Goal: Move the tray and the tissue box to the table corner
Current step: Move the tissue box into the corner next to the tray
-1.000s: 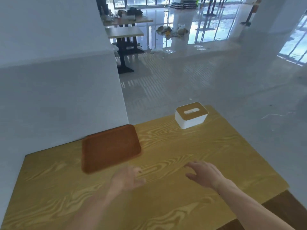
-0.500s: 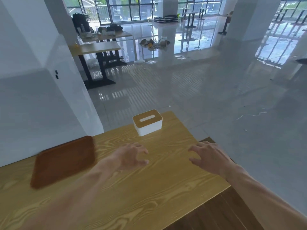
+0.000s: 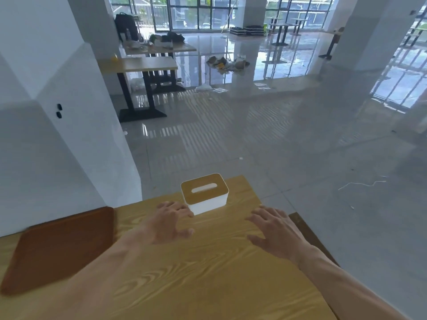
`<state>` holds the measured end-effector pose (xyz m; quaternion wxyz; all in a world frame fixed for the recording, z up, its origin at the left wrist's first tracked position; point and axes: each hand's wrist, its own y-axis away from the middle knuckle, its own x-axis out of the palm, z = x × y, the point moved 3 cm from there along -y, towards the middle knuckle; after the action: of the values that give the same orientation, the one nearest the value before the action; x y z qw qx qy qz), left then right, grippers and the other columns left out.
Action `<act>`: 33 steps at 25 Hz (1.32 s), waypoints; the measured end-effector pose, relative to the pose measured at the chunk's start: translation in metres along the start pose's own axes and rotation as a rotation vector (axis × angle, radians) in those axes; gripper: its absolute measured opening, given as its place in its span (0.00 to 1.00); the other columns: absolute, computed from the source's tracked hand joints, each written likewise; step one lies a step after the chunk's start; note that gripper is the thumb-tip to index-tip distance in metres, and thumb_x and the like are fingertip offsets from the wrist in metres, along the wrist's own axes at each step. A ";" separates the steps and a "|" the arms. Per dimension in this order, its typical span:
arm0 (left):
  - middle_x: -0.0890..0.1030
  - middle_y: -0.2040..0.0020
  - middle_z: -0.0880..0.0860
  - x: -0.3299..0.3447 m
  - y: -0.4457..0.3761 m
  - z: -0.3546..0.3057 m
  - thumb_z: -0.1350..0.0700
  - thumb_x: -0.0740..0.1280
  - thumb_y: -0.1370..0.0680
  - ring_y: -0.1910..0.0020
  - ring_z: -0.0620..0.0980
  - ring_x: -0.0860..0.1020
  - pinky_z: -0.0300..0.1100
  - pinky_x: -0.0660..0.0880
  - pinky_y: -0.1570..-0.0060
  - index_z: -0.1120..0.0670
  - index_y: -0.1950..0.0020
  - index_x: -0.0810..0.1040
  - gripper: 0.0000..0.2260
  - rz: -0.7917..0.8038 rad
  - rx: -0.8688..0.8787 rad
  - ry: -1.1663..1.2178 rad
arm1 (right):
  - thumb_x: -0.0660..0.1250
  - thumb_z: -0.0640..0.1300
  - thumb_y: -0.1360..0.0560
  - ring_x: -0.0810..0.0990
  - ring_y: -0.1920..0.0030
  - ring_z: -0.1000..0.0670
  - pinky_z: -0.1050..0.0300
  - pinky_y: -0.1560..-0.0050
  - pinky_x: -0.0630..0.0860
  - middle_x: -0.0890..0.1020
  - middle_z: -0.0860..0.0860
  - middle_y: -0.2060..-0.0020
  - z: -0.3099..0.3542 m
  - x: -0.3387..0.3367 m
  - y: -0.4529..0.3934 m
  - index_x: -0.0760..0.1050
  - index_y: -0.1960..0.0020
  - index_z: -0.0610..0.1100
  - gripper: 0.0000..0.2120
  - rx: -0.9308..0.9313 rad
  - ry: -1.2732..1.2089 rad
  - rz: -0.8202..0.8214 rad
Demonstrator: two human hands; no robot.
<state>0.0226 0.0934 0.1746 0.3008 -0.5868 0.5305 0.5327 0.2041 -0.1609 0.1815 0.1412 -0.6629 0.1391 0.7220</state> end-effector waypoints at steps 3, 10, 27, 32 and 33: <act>0.70 0.28 0.45 -0.003 -0.027 0.029 0.35 0.65 0.26 0.28 0.50 0.64 0.51 0.54 0.28 0.43 0.29 0.71 0.27 0.005 -0.067 0.013 | 0.61 0.66 0.24 0.58 0.23 0.48 0.46 0.25 0.56 0.67 0.54 0.25 -0.013 0.011 -0.049 0.63 0.25 0.55 0.30 -0.010 0.024 0.048; 0.60 0.20 0.49 -0.004 -0.081 0.077 0.28 0.60 0.28 0.22 0.53 0.58 0.52 0.53 0.24 0.47 0.21 0.56 0.41 0.103 -0.281 -0.076 | 0.66 0.68 0.28 0.45 0.20 0.47 0.42 0.22 0.48 0.53 0.54 0.20 -0.032 0.042 -0.155 0.46 0.20 0.57 0.45 -0.024 -0.009 0.195; 0.36 0.19 0.53 0.068 -0.200 0.075 0.34 0.74 0.35 0.20 0.56 0.40 0.62 0.45 0.25 0.50 0.22 0.31 0.62 0.277 -0.432 -0.117 | 0.77 0.62 0.35 0.30 0.23 0.47 0.35 0.24 0.38 0.32 0.52 0.22 -0.051 0.125 -0.292 0.29 0.22 0.54 0.64 -0.274 0.031 0.433; 0.51 0.21 0.57 0.066 -0.188 0.056 0.37 0.76 0.37 0.23 0.61 0.52 0.59 0.55 0.25 0.51 0.20 0.40 0.59 0.202 -0.429 -0.151 | 0.79 0.58 0.38 0.44 0.21 0.43 0.43 0.22 0.49 0.46 0.46 0.20 -0.047 0.117 -0.280 0.37 0.21 0.52 0.63 -0.334 0.025 0.364; 0.51 0.22 0.57 0.066 -0.181 0.052 0.37 0.76 0.37 0.23 0.61 0.52 0.59 0.55 0.25 0.50 0.20 0.40 0.59 0.201 -0.439 -0.145 | 0.79 0.59 0.38 0.46 0.22 0.43 0.44 0.22 0.50 0.48 0.46 0.20 -0.045 0.114 -0.274 0.38 0.20 0.51 0.63 -0.353 0.027 0.352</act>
<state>0.1689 0.1680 0.0607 0.1488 -0.5427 0.4349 0.7030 0.3425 0.0767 0.0608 -0.1068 -0.6524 0.1260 0.7396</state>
